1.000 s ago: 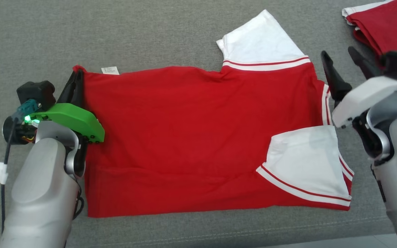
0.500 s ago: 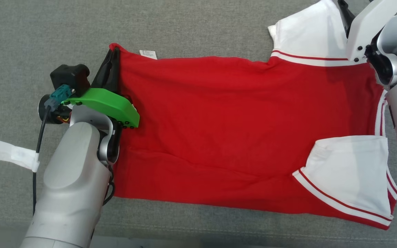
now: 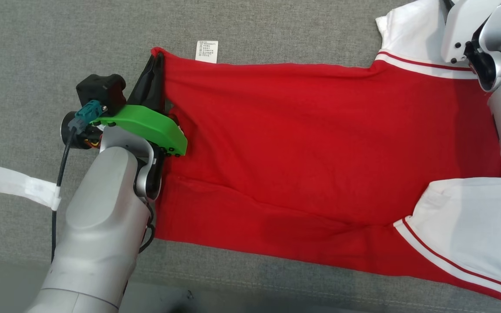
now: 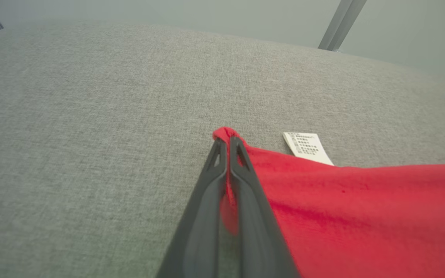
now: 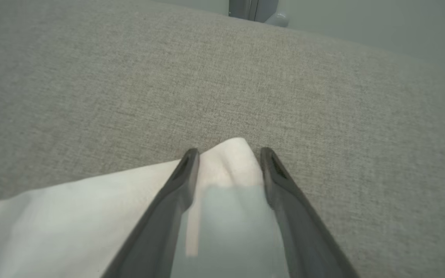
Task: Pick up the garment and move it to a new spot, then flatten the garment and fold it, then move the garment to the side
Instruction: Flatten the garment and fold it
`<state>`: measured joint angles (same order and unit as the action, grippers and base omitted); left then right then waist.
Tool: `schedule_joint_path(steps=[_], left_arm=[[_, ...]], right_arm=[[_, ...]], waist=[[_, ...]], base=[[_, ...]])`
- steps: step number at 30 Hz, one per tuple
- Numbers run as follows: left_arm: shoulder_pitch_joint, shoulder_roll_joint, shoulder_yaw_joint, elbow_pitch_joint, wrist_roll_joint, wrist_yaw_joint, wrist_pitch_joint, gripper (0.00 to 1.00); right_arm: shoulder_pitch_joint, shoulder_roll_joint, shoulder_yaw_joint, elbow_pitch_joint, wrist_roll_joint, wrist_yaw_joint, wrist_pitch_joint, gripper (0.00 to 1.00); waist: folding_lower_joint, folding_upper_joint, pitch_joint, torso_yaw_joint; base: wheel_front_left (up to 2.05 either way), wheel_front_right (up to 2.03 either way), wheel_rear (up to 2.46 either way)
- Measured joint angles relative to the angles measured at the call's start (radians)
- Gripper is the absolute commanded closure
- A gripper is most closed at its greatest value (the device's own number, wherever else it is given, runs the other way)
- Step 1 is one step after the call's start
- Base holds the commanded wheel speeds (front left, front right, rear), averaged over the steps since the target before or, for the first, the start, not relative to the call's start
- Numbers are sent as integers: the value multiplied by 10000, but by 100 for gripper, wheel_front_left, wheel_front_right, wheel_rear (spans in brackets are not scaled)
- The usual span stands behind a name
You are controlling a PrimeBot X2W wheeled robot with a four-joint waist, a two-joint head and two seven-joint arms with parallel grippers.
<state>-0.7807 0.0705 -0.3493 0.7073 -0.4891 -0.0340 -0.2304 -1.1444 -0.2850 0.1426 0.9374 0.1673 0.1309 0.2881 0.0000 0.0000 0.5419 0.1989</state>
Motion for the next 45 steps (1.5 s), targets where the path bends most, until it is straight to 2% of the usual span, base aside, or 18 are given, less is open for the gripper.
schedule_joint_path(steps=[2, 3, 8, 13, 17, 20, 26, 31, 32, 37, 45], left_arm=[[-51, -6, -6, 75, -4, -4, -15, 100], [-74, -4, -2, 109, -15, -6, -52, 100], [-95, 40, 25, 272, -21, -12, -117, 100], [-91, 86, 59, 387, -29, 2, -174, 100], [-12, 263, 128, 483, -77, 35, -186, 100], [141, 330, 155, 483, -105, 52, -207, 100], [784, 541, 213, 174, -190, 79, -261, 100], [1568, 667, 297, -612, -205, 169, -274, 100], [2008, 734, 382, -1045, -211, 232, -278, 100], [3373, 838, 621, -2374, -293, 525, -305, 100], [5687, 713, 951, -4242, -510, 959, -309, 100]], right_arm=[[-108, 58, 104, 194, 15, 6, -92, 80], [-145, 102, 167, 278, 44, 10, -159, 100], [-198, 130, 397, 596, 67, 12, -738, 100], [-68, 59, 802, 571, 554, 8, -1484, 100], [293, -395, 1139, 67, 1185, 10, -2159, 100], [755, -819, 1300, -514, 1781, 8, -2514, 100], [2481, -1223, 1593, -2383, 3066, 8, -2871, 100], [4382, -1473, 1106, -4169, 3862, 8, -3152, 100], [5193, -1444, 826, -4882, 3973, 8, -3218, 100], [7195, -1035, -98, -6604, 4102, 8, -3173, 100], [9819, 54, -1281, -8648, 3916, 6, -2784, 100]], waist=[[0, 0, 7, -21], [0, 0, 5, -40], [0, 0, -73, -182], [0, 0, -343, -310], [0, 0, -641, -489], [0, 0, -910, -636], [0, 0, -1489, -988], [0, 0, -1973, -1263], [0, 0, -2165, -1367], [0, 0, -2614, -1633], [0, 0, -3145, -1984]], base=[[0, 0, 0], [0, 0, 0], [0, 0, 0], [0, 0, 0], [0, 0, 0], [0, 0, 0], [0, 0, 0], [0, 0, 0], [0, 0, 0], [0, 0, 0], [0, 0, 0]])
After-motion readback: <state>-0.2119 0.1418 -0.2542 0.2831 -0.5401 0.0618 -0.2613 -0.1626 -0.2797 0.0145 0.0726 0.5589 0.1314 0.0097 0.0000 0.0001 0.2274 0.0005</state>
